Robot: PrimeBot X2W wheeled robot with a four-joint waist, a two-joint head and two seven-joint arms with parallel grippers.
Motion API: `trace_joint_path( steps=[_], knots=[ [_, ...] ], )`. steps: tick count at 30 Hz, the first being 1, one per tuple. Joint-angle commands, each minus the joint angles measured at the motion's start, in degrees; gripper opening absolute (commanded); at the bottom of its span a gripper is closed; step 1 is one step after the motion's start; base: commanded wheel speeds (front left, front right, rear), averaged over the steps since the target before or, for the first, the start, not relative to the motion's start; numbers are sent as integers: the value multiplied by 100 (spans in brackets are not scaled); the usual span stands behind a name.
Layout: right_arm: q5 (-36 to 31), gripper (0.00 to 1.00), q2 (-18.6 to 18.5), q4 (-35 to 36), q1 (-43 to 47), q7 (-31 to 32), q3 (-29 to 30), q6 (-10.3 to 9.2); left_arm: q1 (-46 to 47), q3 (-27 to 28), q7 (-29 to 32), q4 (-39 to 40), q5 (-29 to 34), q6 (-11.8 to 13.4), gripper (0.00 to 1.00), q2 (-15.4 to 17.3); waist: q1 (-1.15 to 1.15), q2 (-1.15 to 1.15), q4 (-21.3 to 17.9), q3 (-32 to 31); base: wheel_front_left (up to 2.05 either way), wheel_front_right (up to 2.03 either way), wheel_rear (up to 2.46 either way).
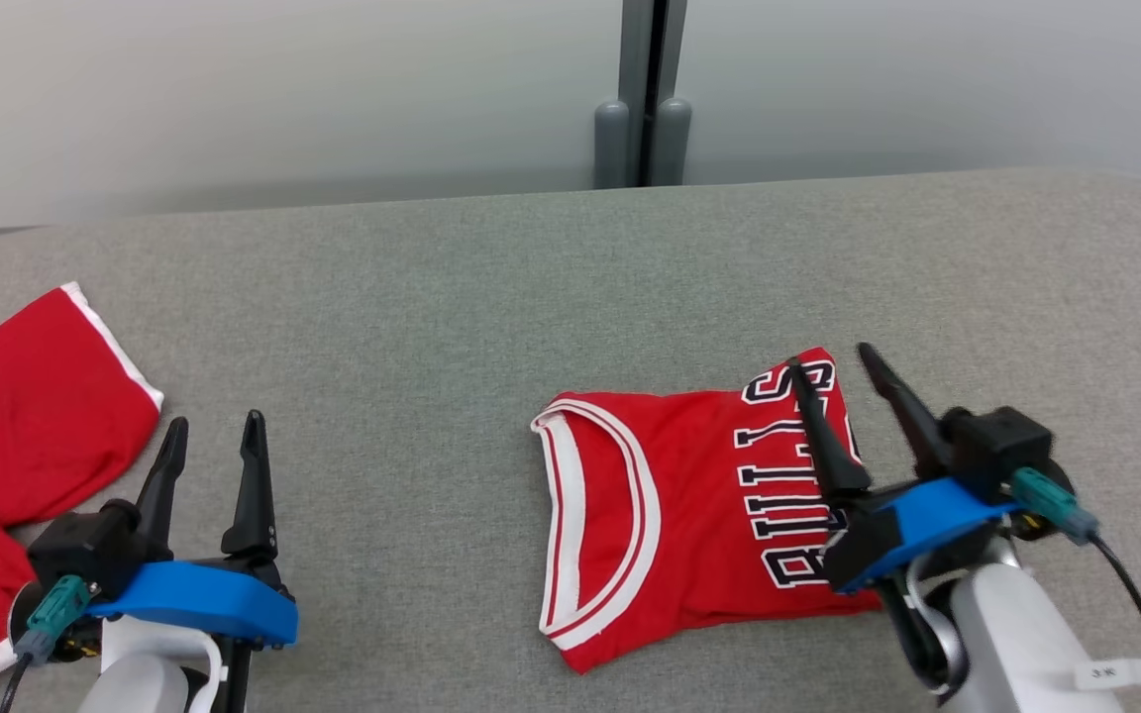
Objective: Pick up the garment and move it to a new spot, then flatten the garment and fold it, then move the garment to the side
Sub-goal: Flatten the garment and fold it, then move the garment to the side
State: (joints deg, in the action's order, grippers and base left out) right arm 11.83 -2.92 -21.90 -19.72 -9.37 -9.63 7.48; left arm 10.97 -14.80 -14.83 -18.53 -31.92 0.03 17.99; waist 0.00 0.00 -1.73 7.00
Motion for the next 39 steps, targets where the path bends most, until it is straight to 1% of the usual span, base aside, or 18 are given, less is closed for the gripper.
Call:
trace_joint_path(
  steps=[1, 4, 6, 8, 11, 14, 16, 21, 28, 33, 39],
  knots=[
    [-141, 100, -14, 197, 191, -22, 235, 3, -98, 53, -35, 27, 29, 45, 100, -7, 0, 0, -91, -86, 0, 0, 0],
    [-427, 100, -45, 651, 551, 70, 758, 3, -238, 134, -39, 55, 55, 60, 100, -49, 0, 0, -194, -158, 0, 0, 0],
    [-520, 100, -77, 908, 744, 175, 953, 3, -320, 238, -39, 79, 79, 28, 100, -67, 0, 0, -252, -200, 0, 0, 0],
    [-564, 100, -121, 1112, 915, 288, 1078, 3, -456, 265, -40, 151, 146, 80, 100, -139, 0, 0, -296, -245, 0, 0, 0],
    [-460, 100, -261, 1288, 1124, 452, 1087, 3, -604, 352, -40, 225, 239, 138, 100, -163, 0, 0, -340, -319, 0, 0, 0],
    [-209, 100, -450, 1327, 1263, 626, 864, 3, -770, 403, -41, 218, 301, 162, 100, -222, 0, 0, -374, -435, 0, 0, 0],
    [-58, 100, -568, 1362, 1317, 680, 836, 2, -854, 430, -41, 199, 343, 172, 100, -234, 0, 0, -391, -519, 0, 0, 0],
    [39, 100, -659, 1424, 1423, 759, 784, 2, -1029, 483, -42, 173, 388, 160, 100, -289, 0, 0, -382, -680, 0, 0, 0],
    [90, 100, -577, 1419, 1534, 828, 860, 3, -1071, 466, -42, 120, 396, 113, 100, -323, 0, 0, -314, -753, 0, 0, 0],
    [84, 100, -477, 1412, 1628, 828, 978, 3, -1034, 458, -37, 120, 385, 146, 100, -284, 0, 0, -283, -764, 0, 0, 0],
    [116, 100, -436, 1387, 1654, 879, 977, 3, -1010, 439, 20, 164, 375, 179, 100, -250, 0, 0, -278, -741, 0, 0, 0]
  ],
)
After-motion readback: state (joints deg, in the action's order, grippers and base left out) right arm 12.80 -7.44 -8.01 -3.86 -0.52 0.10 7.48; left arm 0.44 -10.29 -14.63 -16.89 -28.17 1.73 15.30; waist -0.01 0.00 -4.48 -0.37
